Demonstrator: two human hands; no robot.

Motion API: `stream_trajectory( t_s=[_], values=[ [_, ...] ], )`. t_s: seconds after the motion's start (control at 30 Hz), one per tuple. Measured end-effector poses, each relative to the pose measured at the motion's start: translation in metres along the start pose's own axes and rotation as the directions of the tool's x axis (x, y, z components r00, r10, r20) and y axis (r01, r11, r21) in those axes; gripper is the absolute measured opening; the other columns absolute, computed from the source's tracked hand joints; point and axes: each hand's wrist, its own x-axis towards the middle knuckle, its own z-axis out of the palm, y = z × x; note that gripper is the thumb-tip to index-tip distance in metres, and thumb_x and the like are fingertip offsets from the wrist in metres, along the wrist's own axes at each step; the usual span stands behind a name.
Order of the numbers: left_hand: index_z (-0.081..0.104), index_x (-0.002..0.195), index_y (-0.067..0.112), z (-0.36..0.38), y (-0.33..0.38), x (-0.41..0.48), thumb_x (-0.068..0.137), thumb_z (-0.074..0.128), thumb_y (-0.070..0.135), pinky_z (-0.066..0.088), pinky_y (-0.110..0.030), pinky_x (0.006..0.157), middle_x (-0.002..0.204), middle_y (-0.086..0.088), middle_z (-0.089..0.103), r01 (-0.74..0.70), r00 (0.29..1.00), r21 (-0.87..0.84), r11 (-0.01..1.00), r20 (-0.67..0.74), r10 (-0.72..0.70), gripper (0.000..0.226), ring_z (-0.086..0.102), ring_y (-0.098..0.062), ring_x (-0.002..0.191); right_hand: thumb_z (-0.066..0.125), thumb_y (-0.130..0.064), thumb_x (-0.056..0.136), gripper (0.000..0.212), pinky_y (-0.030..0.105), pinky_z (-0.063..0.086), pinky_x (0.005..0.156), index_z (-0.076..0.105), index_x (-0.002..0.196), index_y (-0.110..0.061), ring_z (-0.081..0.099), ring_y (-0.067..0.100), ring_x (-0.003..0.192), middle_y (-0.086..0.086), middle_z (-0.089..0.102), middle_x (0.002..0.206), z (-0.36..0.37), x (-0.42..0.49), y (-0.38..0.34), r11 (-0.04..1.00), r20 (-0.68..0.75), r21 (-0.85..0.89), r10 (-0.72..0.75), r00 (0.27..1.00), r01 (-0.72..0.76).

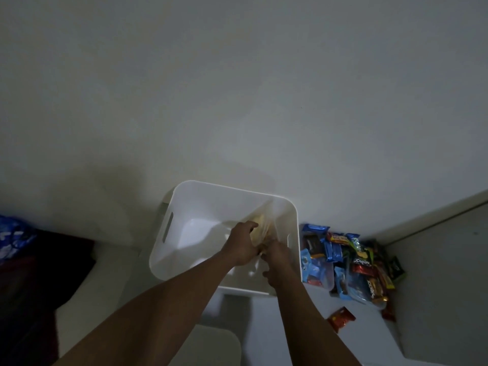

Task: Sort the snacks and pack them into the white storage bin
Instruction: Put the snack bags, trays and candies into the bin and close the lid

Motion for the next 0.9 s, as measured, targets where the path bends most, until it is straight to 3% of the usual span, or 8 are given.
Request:
stream_trajectory(
  t_s=[0.1, 0.27, 0.43, 0.53, 0.63, 0.7, 0.77, 0.9],
  values=[
    [0.048, 0.14, 0.007, 0.005, -0.002, 0.005, 0.067, 0.086, 0.01, 0.045, -0.025, 0.095, 0.138, -0.014, 0.053, -0.029, 0.999, 0.021, 0.999, 0.038, 0.028, 0.082, 0.054, -0.028, 0.125, 0.045, -0.021, 0.097, 0.027, 0.029, 0.041, 0.063, 0.064, 0.11, -0.006, 0.061, 0.021, 0.085, 0.013, 0.067, 0.107, 0.003, 0.005, 0.002, 0.998, 0.008, 0.052, 0.041, 0.999, -0.042],
    [0.057, 0.129, 0.012, 0.015, -0.014, 0.017, 0.07, 0.077, 0.013, 0.047, -0.021, 0.085, 0.124, -0.008, 0.065, -0.041, 0.999, 0.039, 0.998, 0.024, 0.04, 0.063, 0.062, -0.024, 0.114, 0.053, -0.033, 0.089, 0.029, 0.033, 0.04, 0.067, 0.068, 0.101, -0.012, 0.055, 0.026, 0.081, 0.012, 0.064, 0.092, -0.007, 0.005, -0.003, 1.0, 0.045, -0.007, 0.022, 0.999, -0.022],
    [0.051, 0.129, 0.009, 0.017, -0.01, 0.012, 0.069, 0.085, 0.019, 0.051, -0.031, 0.093, 0.124, -0.004, 0.059, -0.072, 0.996, 0.029, 0.997, 0.057, 0.071, 0.069, 0.058, -0.019, 0.11, 0.042, -0.026, 0.099, 0.022, 0.044, 0.053, 0.082, 0.057, 0.089, -0.014, 0.06, 0.028, 0.091, 0.014, 0.063, 0.098, -0.019, -0.007, -0.013, 0.957, 0.015, -0.162, -0.242, 0.97, 0.241],
    [0.058, 0.126, 0.015, 0.023, -0.01, 0.016, 0.068, 0.085, 0.032, 0.05, -0.035, 0.095, 0.127, -0.003, 0.06, -0.08, 0.99, 0.096, 0.992, 0.122, 0.068, 0.066, 0.059, -0.021, 0.112, 0.039, -0.022, 0.102, 0.028, 0.036, 0.045, 0.071, 0.058, 0.091, -0.005, 0.061, 0.03, 0.088, 0.013, 0.062, 0.09, -0.028, -0.016, -0.02, 0.805, 0.039, -0.404, -0.459, 0.888, 0.434],
    [0.059, 0.126, 0.018, 0.044, -0.037, 0.042, 0.065, 0.073, 0.043, 0.051, -0.042, 0.096, 0.132, -0.006, 0.057, -0.054, 0.983, 0.136, 0.989, 0.182, 0.029, 0.067, 0.058, -0.027, 0.117, 0.041, -0.021, 0.102, 0.033, 0.027, 0.042, 0.08, 0.062, 0.114, 0.001, 0.062, 0.032, 0.102, 0.014, 0.065, 0.107, -0.042, -0.018, -0.025, 0.721, 0.041, -0.509, -0.525, 0.85, 0.47],
    [0.057, 0.128, 0.012, 0.038, -0.027, 0.031, 0.07, 0.072, 0.032, 0.051, -0.046, 0.096, 0.132, -0.013, 0.055, -0.07, 0.98, 0.178, 0.982, 0.195, 0.034, 0.063, 0.056, -0.034, 0.12, 0.046, -0.025, 0.097, 0.039, 0.042, 0.054, 0.091, 0.061, 0.124, -0.002, 0.066, 0.032, 0.101, 0.014, 0.068, 0.112, -0.051, -0.02, -0.024, 0.735, 0.05, -0.472, -0.529, 0.847, 0.487],
    [0.049, 0.138, 0.01, 0.025, 0.006, 0.0, 0.076, 0.073, 0.024, 0.045, -0.044, 0.104, 0.143, -0.013, 0.047, -0.098, 0.988, 0.176, 0.98, 0.134, 0.075, 0.067, 0.048, -0.034, 0.13, 0.049, -0.027, 0.092, 0.039, 0.054, 0.059, 0.077, 0.062, 0.12, -0.004, 0.07, 0.03, 0.088, 0.014, 0.071, 0.099, -0.064, -0.021, -0.019, 0.77, 0.032, -0.402, -0.529, 0.848, 0.495],
    [0.042, 0.144, 0.012, 0.029, 0.03, -0.027, 0.085, 0.07, 0.026, 0.036, -0.035, 0.111, 0.15, -0.013, 0.038, -0.099, 0.995, 0.176, 0.979, -0.005, 0.102, 0.067, 0.039, -0.028, 0.137, 0.051, -0.014, 0.094, 0.017, 0.053, 0.06, 0.066, 0.068, 0.092, -0.009, 0.071, 0.03, 0.072, 0.012, 0.071, 0.081, -0.096, -0.032, -0.006, 0.737, -0.026, -0.397, -0.605, 0.796, 0.547]
  ],
)
